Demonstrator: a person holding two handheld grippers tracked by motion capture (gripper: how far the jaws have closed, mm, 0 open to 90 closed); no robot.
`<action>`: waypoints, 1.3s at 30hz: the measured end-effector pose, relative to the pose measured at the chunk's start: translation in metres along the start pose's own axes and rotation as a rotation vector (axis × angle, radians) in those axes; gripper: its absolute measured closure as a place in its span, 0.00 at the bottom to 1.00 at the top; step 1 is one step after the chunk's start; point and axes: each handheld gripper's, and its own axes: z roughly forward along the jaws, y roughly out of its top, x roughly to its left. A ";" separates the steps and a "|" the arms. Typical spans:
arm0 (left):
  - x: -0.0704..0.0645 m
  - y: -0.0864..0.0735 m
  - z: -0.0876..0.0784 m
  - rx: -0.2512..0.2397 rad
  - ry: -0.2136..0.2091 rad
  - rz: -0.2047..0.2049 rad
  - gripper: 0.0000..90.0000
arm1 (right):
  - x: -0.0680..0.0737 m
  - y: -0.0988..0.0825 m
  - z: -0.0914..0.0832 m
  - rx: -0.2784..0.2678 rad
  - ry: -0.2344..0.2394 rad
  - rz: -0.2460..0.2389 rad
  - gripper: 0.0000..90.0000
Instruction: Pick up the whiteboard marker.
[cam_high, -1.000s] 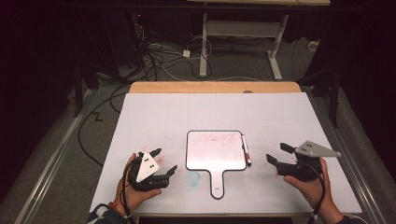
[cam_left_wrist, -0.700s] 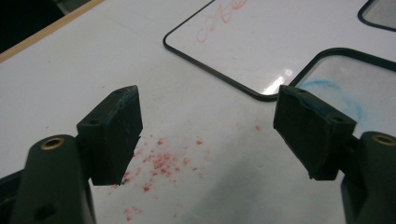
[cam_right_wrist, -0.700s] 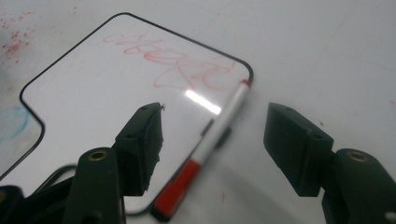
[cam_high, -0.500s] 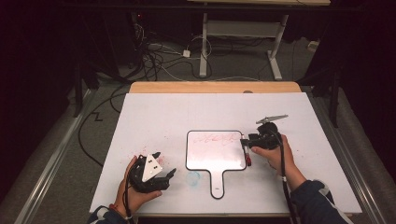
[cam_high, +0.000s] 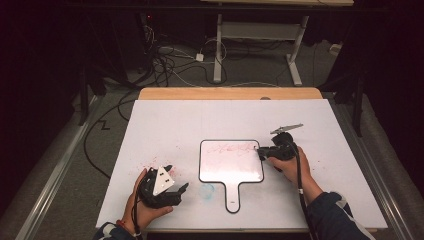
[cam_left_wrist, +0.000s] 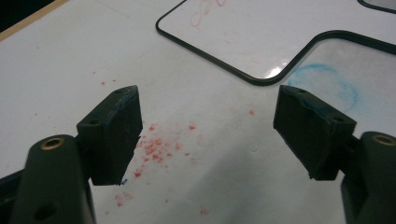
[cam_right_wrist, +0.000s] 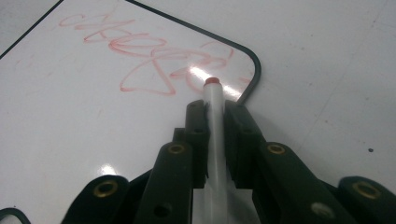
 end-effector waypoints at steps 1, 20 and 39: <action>0.000 0.000 0.000 -0.002 -0.003 -0.004 0.25 | 0.001 0.000 -0.001 0.002 -0.005 -0.015 0.90; -0.042 0.108 0.066 -0.219 -0.337 -0.176 0.28 | 0.074 0.005 -0.049 -0.363 0.132 -0.161 0.90; -0.063 0.136 0.095 -0.297 -0.443 -0.226 0.67 | 0.086 -0.013 -0.062 -0.541 0.108 -0.155 0.90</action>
